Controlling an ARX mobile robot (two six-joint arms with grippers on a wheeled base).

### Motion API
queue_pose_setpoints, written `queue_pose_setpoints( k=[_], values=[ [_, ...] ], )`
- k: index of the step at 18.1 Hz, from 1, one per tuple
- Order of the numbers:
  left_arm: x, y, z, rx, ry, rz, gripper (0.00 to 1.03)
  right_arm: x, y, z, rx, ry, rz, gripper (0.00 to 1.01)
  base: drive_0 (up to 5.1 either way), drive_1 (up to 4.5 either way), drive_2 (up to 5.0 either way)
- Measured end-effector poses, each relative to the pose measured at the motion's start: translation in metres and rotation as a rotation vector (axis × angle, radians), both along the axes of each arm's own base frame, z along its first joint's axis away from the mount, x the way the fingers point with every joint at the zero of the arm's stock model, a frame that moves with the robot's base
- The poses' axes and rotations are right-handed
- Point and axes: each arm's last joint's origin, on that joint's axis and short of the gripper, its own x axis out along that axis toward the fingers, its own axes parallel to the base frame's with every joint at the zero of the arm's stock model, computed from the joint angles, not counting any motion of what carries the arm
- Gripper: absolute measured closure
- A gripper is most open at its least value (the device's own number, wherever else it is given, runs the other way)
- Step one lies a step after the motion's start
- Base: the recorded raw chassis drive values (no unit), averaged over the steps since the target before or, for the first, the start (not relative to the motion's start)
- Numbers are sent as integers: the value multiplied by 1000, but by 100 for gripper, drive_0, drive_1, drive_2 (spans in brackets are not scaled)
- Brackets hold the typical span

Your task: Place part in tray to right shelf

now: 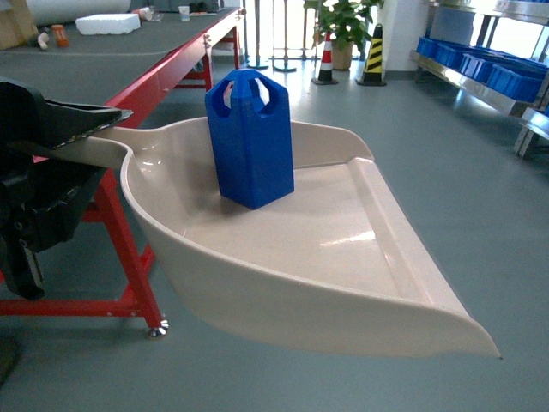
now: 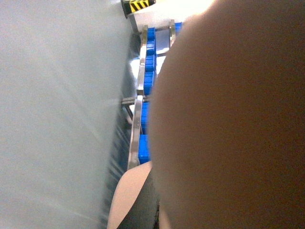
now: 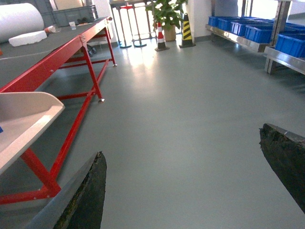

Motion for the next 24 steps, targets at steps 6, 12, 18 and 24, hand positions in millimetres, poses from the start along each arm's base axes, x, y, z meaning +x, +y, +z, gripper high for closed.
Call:
queue_pose_setpoints(
  k=[6,12,18,24],
  values=[
    [0,0,0,-1,-3,-2,88,0,0,0,0,2,0,3,282,126,-399],
    [0,-1,0,0,0,-6,88,0,0,0,0,2,0,3,28,437,-381],
    [0,0,0,0,-1,-2,88,0,0,0,0,-1,0,3,23,444,-398],
    [0,0,0,1,1,-3,88,0,0,0,0,0,0,3,3,424,-419]
  ],
)
